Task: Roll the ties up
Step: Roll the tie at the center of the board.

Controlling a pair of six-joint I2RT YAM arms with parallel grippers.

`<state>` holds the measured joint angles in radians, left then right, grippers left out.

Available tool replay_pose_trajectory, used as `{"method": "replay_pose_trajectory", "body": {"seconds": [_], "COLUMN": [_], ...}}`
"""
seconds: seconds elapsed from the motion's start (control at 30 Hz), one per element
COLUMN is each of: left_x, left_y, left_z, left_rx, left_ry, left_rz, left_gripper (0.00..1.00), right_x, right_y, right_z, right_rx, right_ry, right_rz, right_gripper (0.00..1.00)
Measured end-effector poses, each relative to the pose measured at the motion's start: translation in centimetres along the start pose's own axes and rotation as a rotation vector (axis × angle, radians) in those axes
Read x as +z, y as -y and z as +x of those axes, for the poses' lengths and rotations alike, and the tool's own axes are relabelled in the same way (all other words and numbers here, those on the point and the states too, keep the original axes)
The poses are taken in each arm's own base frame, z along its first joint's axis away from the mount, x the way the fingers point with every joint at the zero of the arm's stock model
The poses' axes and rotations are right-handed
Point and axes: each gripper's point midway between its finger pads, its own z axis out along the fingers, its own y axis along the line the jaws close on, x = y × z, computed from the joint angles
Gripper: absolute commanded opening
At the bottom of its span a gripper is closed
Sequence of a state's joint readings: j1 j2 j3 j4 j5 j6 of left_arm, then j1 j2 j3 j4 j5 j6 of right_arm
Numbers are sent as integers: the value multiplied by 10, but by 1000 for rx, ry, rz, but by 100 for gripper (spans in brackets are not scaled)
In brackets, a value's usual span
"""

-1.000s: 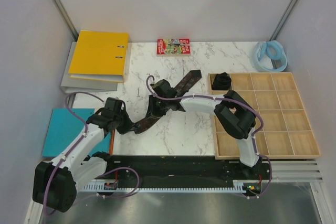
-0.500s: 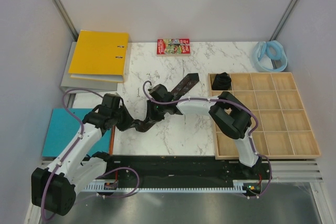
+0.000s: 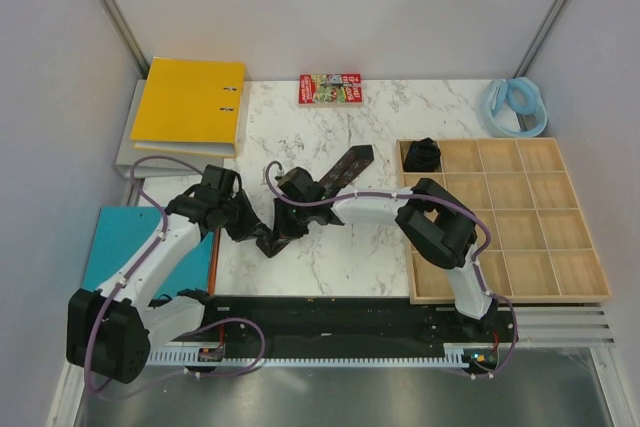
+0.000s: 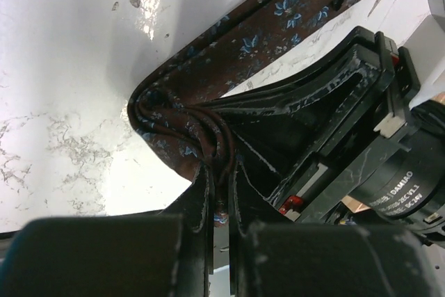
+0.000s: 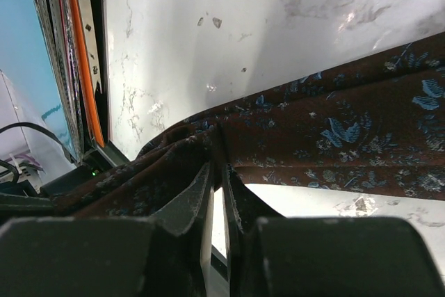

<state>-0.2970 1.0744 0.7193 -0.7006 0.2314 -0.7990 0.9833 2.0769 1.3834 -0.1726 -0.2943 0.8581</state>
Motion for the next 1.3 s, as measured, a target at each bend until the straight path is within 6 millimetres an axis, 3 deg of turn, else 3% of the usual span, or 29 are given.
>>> {"method": "replay_pose_trajectory", "body": {"seconds": [0.37,0.67,1.0,1.1,1.2,1.3], "left_x": [15,33,47,51,55,57], "left_y": [-1,-5,1,2,4,8], "left_z": [-3,-2,-9,-12,-14,-17], "left_rx": [21,26,38,44,52,65], "left_ry": [-60,-102,-105,-106,-112,-111], "left_rz": [-40,-71,-71,-71,-75,-71], "left_gripper": [2,2,7,15,44,54], "right_x": [1,8,-7,-19,-32,-44], "right_y": [-2,11,30,38,45,47], "right_z": [4,9,6,8,9,10], "right_rx": [6,22,41,34,23,7], "right_ry": [-8,-32,-48,-52,-47,-36], "right_rz": [-1,31,59,81,108,121], "right_gripper": [16,17,29,30,31,32]}}
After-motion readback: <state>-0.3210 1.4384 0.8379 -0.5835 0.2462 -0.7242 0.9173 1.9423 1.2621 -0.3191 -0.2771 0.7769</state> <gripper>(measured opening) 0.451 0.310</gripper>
